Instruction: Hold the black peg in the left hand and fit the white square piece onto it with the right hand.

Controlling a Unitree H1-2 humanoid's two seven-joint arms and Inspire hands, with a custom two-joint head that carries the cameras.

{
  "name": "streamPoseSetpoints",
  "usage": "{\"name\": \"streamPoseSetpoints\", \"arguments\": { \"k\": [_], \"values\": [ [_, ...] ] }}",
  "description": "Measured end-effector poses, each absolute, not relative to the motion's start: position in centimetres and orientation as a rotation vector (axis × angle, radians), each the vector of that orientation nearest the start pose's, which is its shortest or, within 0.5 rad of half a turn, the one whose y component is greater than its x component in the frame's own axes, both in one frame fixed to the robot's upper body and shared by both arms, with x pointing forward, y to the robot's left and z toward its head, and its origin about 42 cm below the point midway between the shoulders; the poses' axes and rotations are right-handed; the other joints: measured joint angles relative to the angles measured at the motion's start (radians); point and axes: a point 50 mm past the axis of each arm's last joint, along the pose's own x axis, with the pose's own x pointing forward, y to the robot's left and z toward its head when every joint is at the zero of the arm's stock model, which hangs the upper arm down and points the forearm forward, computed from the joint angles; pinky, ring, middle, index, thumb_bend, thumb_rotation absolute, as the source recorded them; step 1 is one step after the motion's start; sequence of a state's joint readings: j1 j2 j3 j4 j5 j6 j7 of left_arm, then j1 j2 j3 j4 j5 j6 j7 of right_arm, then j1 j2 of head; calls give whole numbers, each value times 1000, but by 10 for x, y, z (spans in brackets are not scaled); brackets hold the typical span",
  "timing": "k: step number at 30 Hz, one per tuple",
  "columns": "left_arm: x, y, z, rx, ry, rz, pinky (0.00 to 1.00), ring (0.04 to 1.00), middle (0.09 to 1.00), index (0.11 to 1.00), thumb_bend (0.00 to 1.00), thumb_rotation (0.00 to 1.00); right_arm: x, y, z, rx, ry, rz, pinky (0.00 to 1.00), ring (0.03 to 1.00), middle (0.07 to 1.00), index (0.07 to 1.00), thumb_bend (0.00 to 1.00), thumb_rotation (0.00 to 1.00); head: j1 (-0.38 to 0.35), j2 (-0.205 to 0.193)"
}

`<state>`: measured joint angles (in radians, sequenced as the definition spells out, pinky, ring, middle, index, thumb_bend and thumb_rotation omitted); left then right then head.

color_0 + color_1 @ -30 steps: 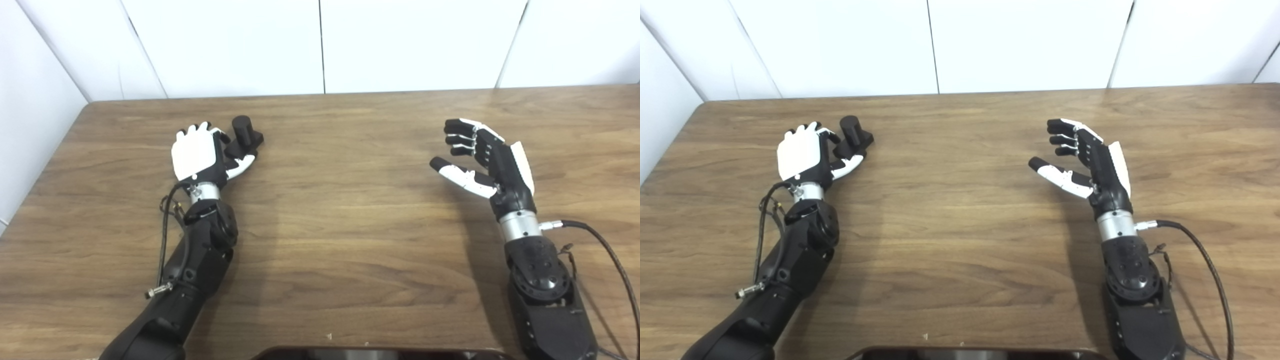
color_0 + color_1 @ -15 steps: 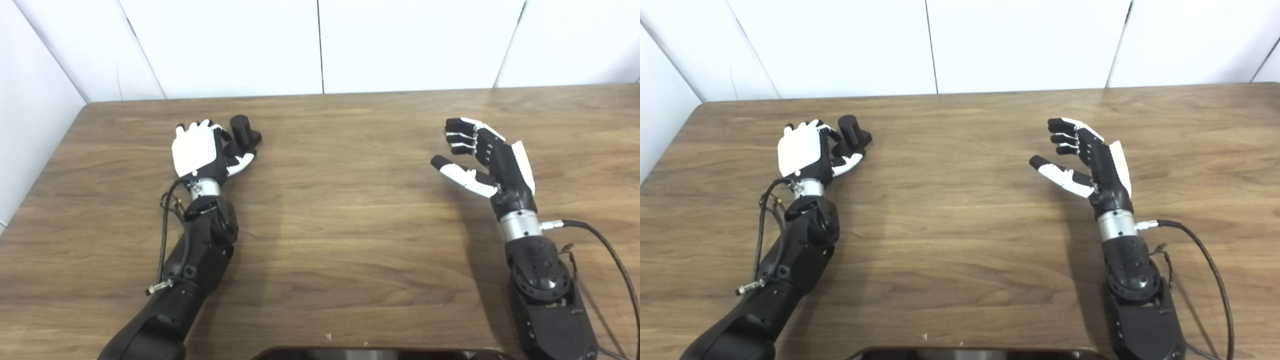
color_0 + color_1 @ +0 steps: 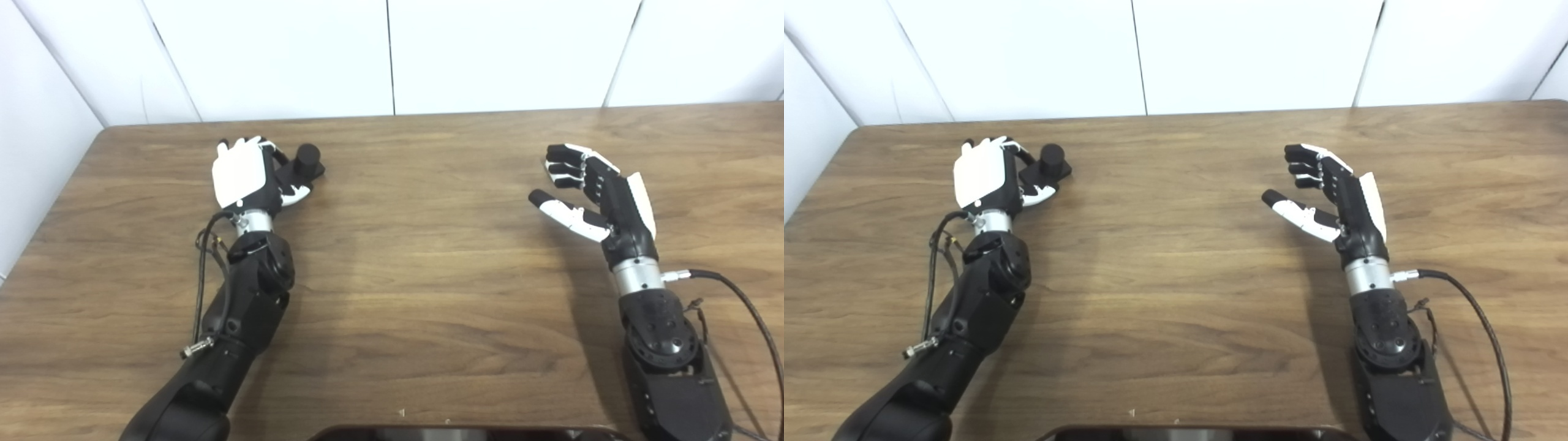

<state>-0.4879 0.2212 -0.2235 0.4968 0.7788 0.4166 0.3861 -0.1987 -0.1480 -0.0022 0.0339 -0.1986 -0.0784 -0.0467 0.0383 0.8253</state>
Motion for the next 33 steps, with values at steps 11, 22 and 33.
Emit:
{"name": "streamPoseSetpoints", "arguments": {
  "k": [11, 22, 33],
  "values": [
    [428, 254, 130, 1116, 87, 310, 932, 935, 863, 488, 511, 78, 346, -246, 156, -344, -251, -17, 691, 737, 749, 734, 630, 387, -9, 0],
    [407, 242, 132, 1000, 11, 127, 933, 938, 870, 488, 511, 83, 346, -250, 157, -353, -252, -25, 681, 737, 751, 736, 659, 428, -11, -2],
    [382, 218, 134, 991, -80, -45, 973, 962, 897, 489, 509, 88, 347, -251, 158, -351, -253, -27, 677, 737, 751, 736, 623, 380, -26, 2]
  ]
}}
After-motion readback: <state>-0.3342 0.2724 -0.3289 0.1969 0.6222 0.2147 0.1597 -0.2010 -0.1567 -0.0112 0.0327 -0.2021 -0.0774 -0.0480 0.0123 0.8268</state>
